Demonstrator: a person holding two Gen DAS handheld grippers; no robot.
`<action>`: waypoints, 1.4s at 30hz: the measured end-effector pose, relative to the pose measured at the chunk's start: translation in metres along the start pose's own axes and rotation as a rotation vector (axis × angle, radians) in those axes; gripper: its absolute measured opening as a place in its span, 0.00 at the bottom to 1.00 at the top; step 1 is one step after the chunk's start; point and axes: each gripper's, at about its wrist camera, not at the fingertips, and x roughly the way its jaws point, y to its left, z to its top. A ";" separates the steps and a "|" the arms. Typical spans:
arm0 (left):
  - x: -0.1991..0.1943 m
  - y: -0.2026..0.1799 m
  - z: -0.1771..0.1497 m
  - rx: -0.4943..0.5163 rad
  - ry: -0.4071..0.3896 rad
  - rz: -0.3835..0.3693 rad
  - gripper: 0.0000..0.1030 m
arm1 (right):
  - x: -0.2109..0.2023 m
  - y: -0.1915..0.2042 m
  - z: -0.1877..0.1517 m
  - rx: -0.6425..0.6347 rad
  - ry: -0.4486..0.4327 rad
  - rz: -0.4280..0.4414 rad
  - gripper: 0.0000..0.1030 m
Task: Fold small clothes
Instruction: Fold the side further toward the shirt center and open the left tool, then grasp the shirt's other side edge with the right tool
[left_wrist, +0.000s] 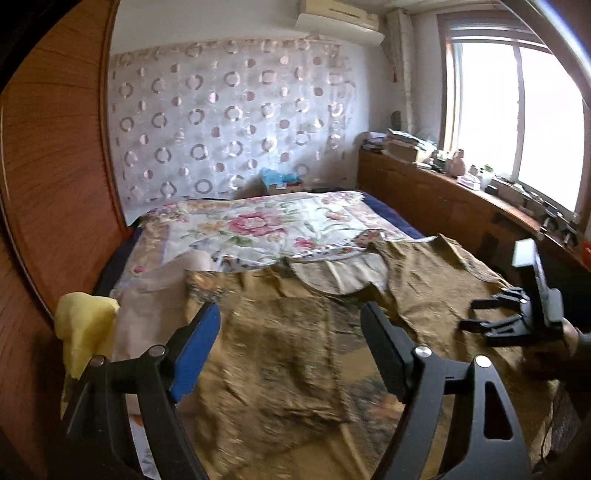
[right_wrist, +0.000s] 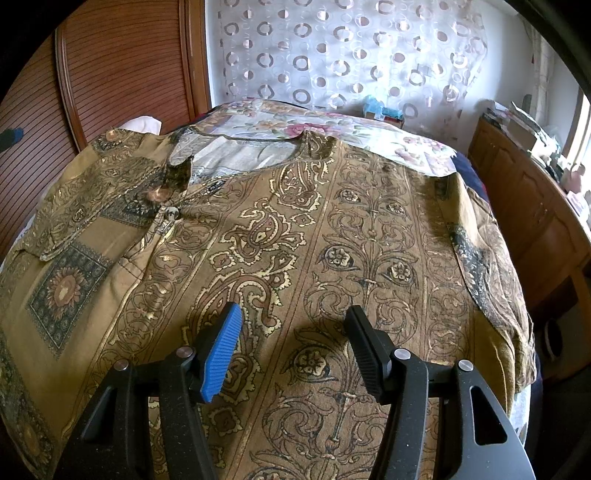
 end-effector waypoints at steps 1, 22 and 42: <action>-0.002 -0.004 -0.002 0.008 0.000 0.000 0.77 | 0.000 0.000 0.000 0.000 0.000 0.000 0.59; -0.006 -0.045 -0.063 -0.040 0.078 -0.027 0.77 | -0.025 -0.026 -0.006 0.089 -0.074 -0.002 0.59; -0.015 -0.083 -0.068 -0.018 0.079 -0.098 0.77 | -0.029 -0.168 -0.056 0.376 0.021 -0.082 0.53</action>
